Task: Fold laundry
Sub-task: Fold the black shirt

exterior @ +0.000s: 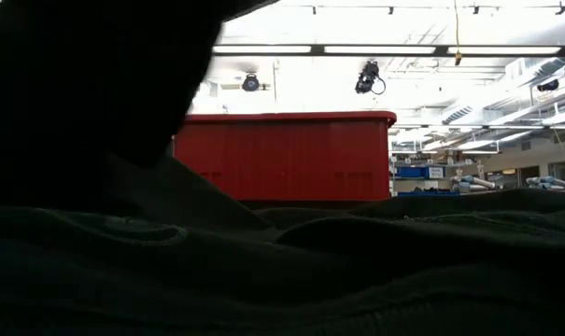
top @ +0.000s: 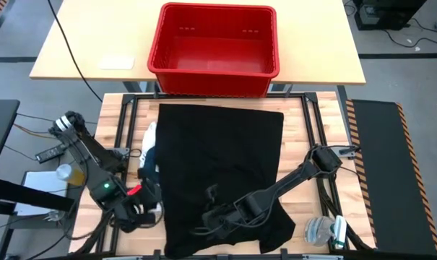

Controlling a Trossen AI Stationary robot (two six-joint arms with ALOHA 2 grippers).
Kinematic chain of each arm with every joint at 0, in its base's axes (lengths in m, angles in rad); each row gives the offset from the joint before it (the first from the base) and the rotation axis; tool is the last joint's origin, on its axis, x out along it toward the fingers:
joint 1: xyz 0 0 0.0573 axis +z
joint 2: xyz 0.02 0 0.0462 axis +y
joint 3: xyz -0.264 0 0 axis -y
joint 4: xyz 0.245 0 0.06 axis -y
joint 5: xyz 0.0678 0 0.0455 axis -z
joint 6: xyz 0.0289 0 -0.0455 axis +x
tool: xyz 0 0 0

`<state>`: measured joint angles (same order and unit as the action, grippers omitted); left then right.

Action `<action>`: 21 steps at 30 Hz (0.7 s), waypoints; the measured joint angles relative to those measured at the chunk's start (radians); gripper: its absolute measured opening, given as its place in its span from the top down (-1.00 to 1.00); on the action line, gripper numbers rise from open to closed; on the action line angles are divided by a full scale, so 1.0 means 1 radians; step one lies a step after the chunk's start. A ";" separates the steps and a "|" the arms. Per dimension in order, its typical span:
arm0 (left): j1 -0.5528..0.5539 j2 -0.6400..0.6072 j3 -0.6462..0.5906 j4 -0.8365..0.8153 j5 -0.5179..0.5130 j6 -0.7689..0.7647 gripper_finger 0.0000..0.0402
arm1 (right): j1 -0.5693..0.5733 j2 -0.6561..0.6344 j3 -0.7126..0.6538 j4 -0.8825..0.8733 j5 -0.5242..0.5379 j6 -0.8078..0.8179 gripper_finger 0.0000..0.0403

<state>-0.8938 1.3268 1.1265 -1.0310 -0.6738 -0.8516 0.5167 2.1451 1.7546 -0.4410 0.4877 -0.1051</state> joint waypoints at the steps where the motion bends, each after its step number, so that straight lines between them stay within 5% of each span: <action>1: 0.010 0.006 0.000 -0.054 -0.012 -0.019 0.27 | 0.001 -0.006 0.001 -0.030 -0.001 0.023 0.95; 7: 0.162 0.056 0.000 -0.322 0.068 -0.051 0.29 | 0.036 -0.014 0.000 -0.164 -0.126 0.111 0.95; 15: 0.269 0.102 0.000 -0.310 0.064 0.521 0.30 | 0.089 -0.015 0.000 -0.220 -0.093 0.166 0.95; 21: 0.337 0.132 -0.010 -0.301 0.036 0.547 0.30 | 0.092 -0.015 0.000 -0.195 -0.045 0.208 0.95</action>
<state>-0.5564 1.4592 1.1163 -1.3321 -0.6376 -0.3041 0.6086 2.1304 1.7542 -0.6358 0.4423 0.1024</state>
